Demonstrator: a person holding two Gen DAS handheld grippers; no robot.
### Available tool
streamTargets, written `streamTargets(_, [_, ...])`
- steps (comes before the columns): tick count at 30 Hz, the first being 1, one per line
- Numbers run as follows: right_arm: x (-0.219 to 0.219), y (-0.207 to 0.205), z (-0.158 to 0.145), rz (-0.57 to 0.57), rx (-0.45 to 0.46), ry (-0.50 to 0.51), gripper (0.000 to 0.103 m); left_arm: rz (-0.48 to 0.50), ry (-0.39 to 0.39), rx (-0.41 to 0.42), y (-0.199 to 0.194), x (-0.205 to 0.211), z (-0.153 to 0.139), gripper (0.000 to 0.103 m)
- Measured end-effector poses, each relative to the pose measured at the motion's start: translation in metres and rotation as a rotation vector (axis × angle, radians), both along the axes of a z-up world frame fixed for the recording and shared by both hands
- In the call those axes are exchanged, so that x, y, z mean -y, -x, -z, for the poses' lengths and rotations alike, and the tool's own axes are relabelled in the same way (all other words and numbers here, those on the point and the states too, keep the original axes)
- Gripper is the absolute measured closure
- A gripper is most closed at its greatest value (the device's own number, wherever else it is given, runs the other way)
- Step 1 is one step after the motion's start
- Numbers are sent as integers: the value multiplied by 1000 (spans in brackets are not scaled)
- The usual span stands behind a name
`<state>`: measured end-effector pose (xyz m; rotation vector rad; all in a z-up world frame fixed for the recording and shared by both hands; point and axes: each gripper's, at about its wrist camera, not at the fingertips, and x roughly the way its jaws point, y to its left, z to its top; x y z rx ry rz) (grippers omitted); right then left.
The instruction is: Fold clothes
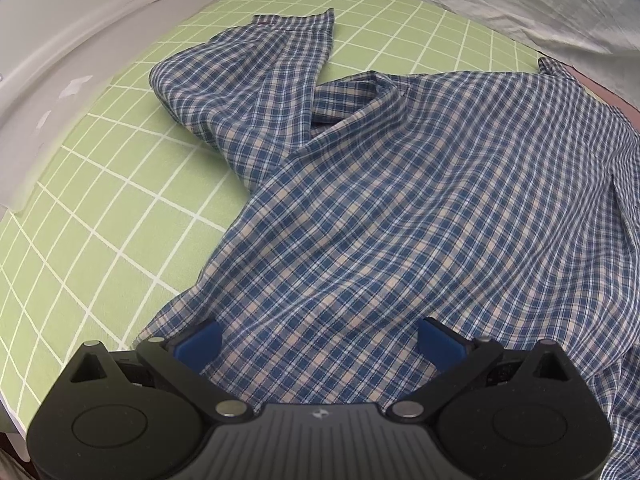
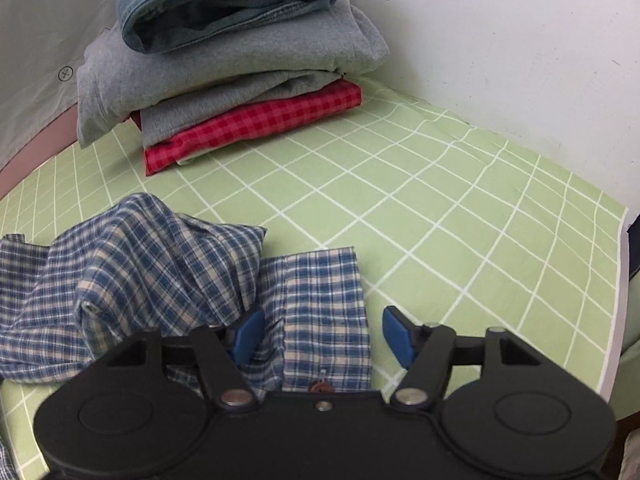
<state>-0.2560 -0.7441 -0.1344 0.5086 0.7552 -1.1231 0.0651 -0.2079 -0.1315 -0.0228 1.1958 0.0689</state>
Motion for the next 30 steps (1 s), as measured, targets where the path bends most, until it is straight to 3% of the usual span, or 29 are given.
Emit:
streamTargets(2, [5, 0, -1, -19, -21, 12, 60, -5, 0, 2, 2, 0, 0, 0])
streamTargets(4, [12, -2, -2, -6, -111, 61, 70, -7, 1, 3, 3, 0, 0, 0])
streamTargets(6, [28, 4, 1, 52, -185, 106, 72, -9, 1, 5, 4, 0, 0, 0])
streamTargets(8, [47, 17, 1, 120, -162, 102, 72, -11, 1, 8, 5, 1, 0, 0])
streamTargets(12, [71, 22, -1, 137, -183, 94, 71, -12, 1, 19, 3, 1, 1, 0])
streamTargets(15, [75, 17, -3, 130, -231, 95, 59, -13, 0, 34, 5, 1, 2, 0])
streamTargets(18, [59, 14, -14, 132, -213, 116, 35, -7, 0, 55, 10, 1, 2, 0])
streamTargets(19, [50, 11, -18, 121, -185, 118, 23, -1, 1, 58, 11, 0, 1, 0])
streamTargets(24, [-12, -23, -35, -51, -55, 90, 10, 14, 26, 64, 17, -11, -7, 0])
streamTargets(30, [-122, -105, -49, -387, 9, 68, 2, 2, 40, 99, 11, -44, -26, 0])
